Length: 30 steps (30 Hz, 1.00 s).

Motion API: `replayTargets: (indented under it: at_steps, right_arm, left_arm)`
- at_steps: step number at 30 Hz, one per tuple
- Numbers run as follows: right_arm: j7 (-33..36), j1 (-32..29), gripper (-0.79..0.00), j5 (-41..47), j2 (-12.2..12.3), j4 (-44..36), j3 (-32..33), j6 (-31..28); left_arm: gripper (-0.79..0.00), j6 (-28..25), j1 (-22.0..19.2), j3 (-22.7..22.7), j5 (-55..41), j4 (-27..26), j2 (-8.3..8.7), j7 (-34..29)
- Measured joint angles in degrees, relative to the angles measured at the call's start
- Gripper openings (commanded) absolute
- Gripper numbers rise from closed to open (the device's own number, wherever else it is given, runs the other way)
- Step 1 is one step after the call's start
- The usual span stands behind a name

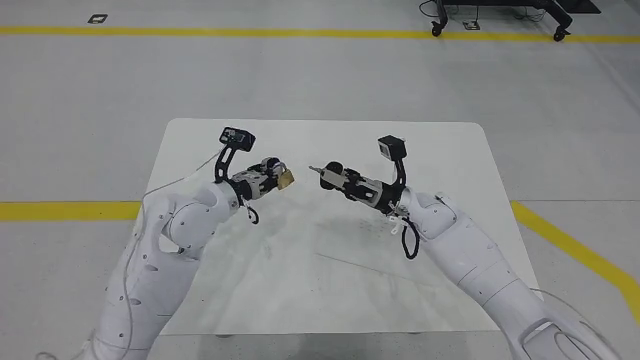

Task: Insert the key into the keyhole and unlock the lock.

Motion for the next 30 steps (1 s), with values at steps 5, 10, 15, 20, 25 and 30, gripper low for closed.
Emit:
replayTargets:
  at_steps: [5, 10, 15, 20, 25, 30]
  right_arm:
    - [-0.03, -0.05, -0.785, 0.05, 0.00, -0.06, -0.02, 0.04]
    - [2.55, -4.39, -0.785, 9.03, 0.71, -4.12, 0.34, 5.06]
    - [13.77, -11.40, -0.785, 25.70, 3.46, -10.28, 5.62, 10.46]
    - [19.39, -17.02, -0.785, 32.26, 5.37, -15.33, 11.19, 15.34]
    - [19.23, -16.78, -0.785, 32.08, 5.32, -15.12, 10.94, 15.18]
    - [18.74, -17.14, -0.785, 32.80, 5.22, -15.68, 10.42, 15.99]
  left_arm:
    - [-0.785, -0.74, 0.25, 0.11, -4.69, 0.87, -0.13, 0.55]
    - [-0.785, 1.96, -5.07, 0.63, -23.99, 8.25, -1.04, -9.95]
    - [-0.785, 5.87, -13.53, 5.35, -41.94, 16.63, -2.46, -21.31]
    - [-0.785, 7.39, -17.11, 7.45, -49.72, 21.05, -3.38, -23.47]
    - [-0.785, 7.33, -16.97, 7.38, -48.84, 20.89, -3.35, -23.44]
    - [-0.785, 10.94, -15.21, 7.31, -52.68, 22.07, -3.47, -22.60]
